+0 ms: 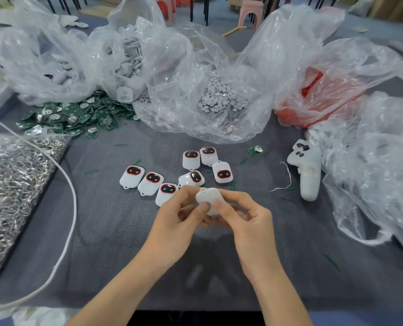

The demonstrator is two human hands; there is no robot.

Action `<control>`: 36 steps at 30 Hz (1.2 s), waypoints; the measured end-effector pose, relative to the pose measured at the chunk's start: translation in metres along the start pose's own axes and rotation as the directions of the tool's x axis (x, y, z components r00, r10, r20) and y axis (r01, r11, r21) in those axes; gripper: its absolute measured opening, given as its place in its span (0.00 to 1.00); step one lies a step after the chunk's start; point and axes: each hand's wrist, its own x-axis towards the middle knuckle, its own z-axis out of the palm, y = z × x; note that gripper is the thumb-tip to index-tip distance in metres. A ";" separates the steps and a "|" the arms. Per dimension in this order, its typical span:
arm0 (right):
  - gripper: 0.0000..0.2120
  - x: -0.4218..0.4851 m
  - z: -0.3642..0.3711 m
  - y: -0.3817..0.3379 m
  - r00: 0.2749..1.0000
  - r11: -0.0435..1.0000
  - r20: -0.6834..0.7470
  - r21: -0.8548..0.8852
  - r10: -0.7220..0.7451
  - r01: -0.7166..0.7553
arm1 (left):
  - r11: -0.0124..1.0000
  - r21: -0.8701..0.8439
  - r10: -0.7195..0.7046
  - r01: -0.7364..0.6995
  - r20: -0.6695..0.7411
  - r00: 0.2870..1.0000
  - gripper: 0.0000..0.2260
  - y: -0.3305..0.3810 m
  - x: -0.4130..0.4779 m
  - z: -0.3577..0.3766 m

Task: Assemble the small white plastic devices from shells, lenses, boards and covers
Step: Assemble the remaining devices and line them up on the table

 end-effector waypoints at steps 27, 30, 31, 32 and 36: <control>0.12 -0.001 -0.003 -0.011 0.971 0.936 0.067 -0.259 -0.229 0.239 | 0.886 -0.465 0.038 0.006 0.086 0.996 0.06 -0.001 -0.004 0.010; 0.13 0.001 -0.004 -0.011 0.966 0.931 0.093 -0.259 -0.239 0.256 | 0.921 -0.383 0.081 -0.067 0.021 0.996 0.06 0.000 -0.002 0.012; 0.13 0.001 -0.004 -0.010 0.965 0.937 0.099 -0.234 -0.241 0.258 | 0.934 -0.346 0.096 -0.090 0.001 0.995 0.06 0.001 -0.002 0.013; 0.12 0.001 -0.004 -0.009 0.965 0.945 0.100 -0.201 -0.241 0.257 | 0.945 -0.308 0.111 -0.110 -0.015 0.994 0.05 0.002 -0.001 0.013; 0.12 0.003 0.000 -0.005 0.963 0.954 0.065 -0.133 -0.263 0.269 | 0.969 -0.196 0.138 -0.147 -0.059 0.989 0.04 0.002 0.002 0.015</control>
